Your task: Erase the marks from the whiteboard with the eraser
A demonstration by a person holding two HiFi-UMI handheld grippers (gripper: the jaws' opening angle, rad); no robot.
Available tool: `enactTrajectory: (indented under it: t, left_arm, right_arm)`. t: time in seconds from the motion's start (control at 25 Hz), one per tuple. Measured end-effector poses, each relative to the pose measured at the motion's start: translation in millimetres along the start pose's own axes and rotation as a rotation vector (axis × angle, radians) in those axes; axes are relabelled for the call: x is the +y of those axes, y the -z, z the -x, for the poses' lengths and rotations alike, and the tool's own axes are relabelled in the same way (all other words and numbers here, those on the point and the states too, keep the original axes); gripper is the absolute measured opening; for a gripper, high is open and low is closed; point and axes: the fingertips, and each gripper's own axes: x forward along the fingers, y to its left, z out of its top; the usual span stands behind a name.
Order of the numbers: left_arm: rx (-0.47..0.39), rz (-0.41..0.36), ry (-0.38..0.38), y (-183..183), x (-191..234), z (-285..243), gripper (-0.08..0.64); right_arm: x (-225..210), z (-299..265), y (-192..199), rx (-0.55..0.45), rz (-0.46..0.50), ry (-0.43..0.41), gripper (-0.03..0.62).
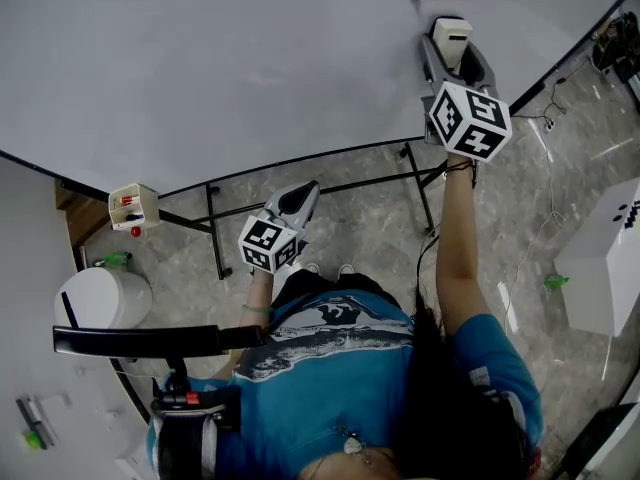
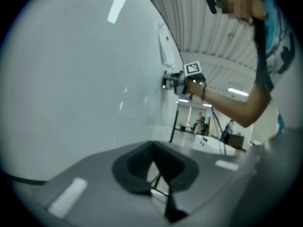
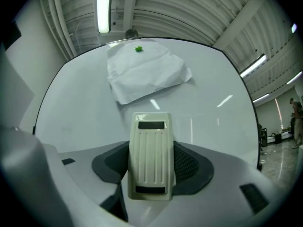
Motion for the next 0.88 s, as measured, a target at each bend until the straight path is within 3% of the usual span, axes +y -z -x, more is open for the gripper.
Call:
enactTrajectory:
  t: [0.16, 0.4, 0.88]
  left_arm:
    - [0.003, -0.002, 0.006, 0.9, -0.8, -1.1, 0.002]
    - [0.008, -0.005, 0.017, 0.3, -4.4, -4.3, 0.002]
    - [0.007, 0.002, 0.011, 4.7, -1.1, 1.3, 0.002]
  right_arm:
    - [-30.5, -0.2, -7.3, -0.004, -0.037, 0.033, 0.262]
    - [-26.2, 1.5, -7.7, -0.013, -0.041, 0.043, 0.262]
    - [114.4, -2.1, 28.5, 0.019, 0.071, -0.074, 0.262]
